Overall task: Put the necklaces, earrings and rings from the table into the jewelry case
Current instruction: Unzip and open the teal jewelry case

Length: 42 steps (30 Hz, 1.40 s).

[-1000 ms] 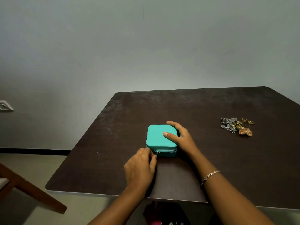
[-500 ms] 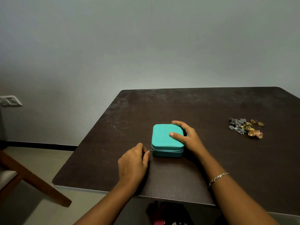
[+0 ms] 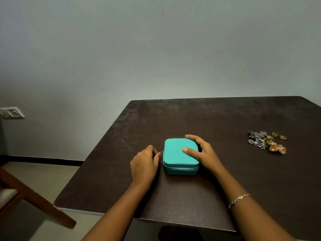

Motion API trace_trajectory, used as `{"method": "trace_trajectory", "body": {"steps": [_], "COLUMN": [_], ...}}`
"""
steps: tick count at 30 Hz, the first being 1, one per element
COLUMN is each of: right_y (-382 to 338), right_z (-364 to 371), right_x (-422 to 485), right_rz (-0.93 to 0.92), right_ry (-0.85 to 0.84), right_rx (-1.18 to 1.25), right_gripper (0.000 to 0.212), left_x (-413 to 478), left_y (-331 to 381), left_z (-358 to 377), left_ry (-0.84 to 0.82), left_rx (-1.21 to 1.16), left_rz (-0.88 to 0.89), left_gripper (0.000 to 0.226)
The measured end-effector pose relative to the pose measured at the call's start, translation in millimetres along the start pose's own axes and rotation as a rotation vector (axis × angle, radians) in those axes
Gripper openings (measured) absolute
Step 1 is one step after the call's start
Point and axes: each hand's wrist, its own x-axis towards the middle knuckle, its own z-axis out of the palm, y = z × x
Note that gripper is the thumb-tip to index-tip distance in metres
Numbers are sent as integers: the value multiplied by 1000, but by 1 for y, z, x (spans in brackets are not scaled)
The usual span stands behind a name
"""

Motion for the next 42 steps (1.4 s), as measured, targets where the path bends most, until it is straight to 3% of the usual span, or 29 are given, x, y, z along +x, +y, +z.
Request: {"method": "trace_trajectory", "body": {"steps": [13, 21, 27, 29, 32, 34, 37, 42], "right_y": [1, 1, -3, -6, -9, -13, -18, -19], "right_z": [2, 1, 2, -2, -15, -23, -27, -27], "right_x": [1, 1, -2, -2, -6, -10, -14, -14], "right_rz": [10, -21, -39, -54, -46, -67, -100, -86], "right_ry": [-11, -5, -3, -16, -135, -253, -365, -371], "right_rx": [46, 8, 36, 90, 124, 45, -184, -261], "right_gripper": [52, 53, 48, 47, 60, 67, 74, 81], "left_x": [33, 41, 28, 22, 12, 8, 5, 2], "left_y": [9, 11, 9, 2, -7, -9, -10, -5], "left_z": [17, 31, 29, 28, 22, 17, 13, 9], "left_ry": [1, -22, 61, -7, -273, -454, -582, -555], "left_rx": [-103, -355, -616, -713, -829, -788, -675, -678], "left_rz": [-39, -27, -95, -89, -33, 31, 107, 167], "left_gripper": [12, 9, 16, 27, 89, 113, 114, 86]}}
